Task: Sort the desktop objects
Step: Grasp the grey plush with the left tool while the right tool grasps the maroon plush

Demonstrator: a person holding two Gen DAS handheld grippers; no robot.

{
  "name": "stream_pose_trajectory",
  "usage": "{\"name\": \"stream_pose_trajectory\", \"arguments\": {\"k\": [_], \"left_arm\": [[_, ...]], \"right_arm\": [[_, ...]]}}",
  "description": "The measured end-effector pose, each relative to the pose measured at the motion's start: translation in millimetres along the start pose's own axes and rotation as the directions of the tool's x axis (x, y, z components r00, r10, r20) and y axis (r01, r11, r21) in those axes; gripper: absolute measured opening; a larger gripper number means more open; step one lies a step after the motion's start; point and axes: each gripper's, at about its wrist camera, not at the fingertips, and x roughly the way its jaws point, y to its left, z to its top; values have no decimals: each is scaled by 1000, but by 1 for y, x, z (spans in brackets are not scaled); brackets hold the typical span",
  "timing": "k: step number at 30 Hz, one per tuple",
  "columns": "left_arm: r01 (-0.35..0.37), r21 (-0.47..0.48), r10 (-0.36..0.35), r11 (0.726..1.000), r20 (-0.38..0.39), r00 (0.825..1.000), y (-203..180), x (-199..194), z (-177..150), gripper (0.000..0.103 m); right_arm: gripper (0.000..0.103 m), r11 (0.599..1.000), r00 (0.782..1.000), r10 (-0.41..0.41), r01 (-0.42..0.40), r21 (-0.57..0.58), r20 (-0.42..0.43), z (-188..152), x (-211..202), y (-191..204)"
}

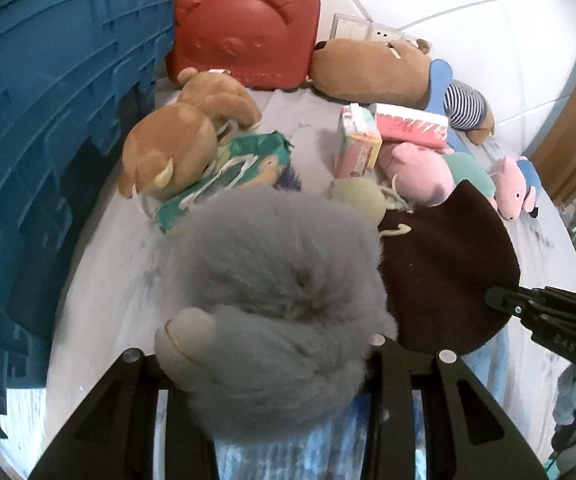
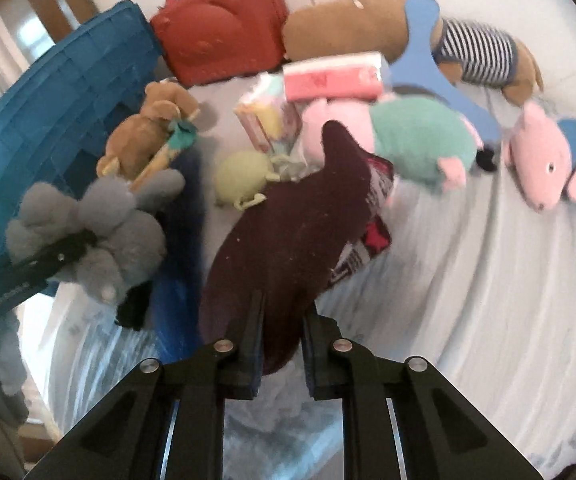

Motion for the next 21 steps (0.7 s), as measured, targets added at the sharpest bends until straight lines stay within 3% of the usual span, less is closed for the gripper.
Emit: {"name": "stream_pose_trajectory", "arguments": {"k": [2,4,6,7,8,9,10,11,21], "left_arm": [[-2,-2,2,1000,-10,1000,1,5,-3,35],[-5,1,5,1000,-15,1000,1,11,-5,35],[-4,3,4,1000,-17,1000,1,17,-6,35],[-2,4,2,1000,-18,1000,1,20,-7,35],[0,7,0,1000,-17,1000,1,21,-7,35],[1,11,-1,1000,-15,1000,0,22,-7,35],[5,17,-5,1000,-8,1000,-1,19,-6,35],[11,25,-12,1000,4,1000,-3,14,-5,35],[62,70,-70,996,125,990,-14,-55,15,35]], "right_arm": [[28,999,1000,25,-25,32,0,0,9,-4],[55,998,999,38,-38,56,2,0,19,-7],[64,998,1000,20,-20,59,9,3,31,-6],[64,998,1000,7,-7,57,13,4,36,-5],[62,999,1000,-12,11,51,18,5,40,-4],[45,998,999,-38,37,49,23,6,44,-3],[18,997,997,-73,72,40,28,7,44,-2],[12,994,993,-112,111,23,34,8,43,0],[12,979,969,-154,177,-104,194,24,-39,51]]}}
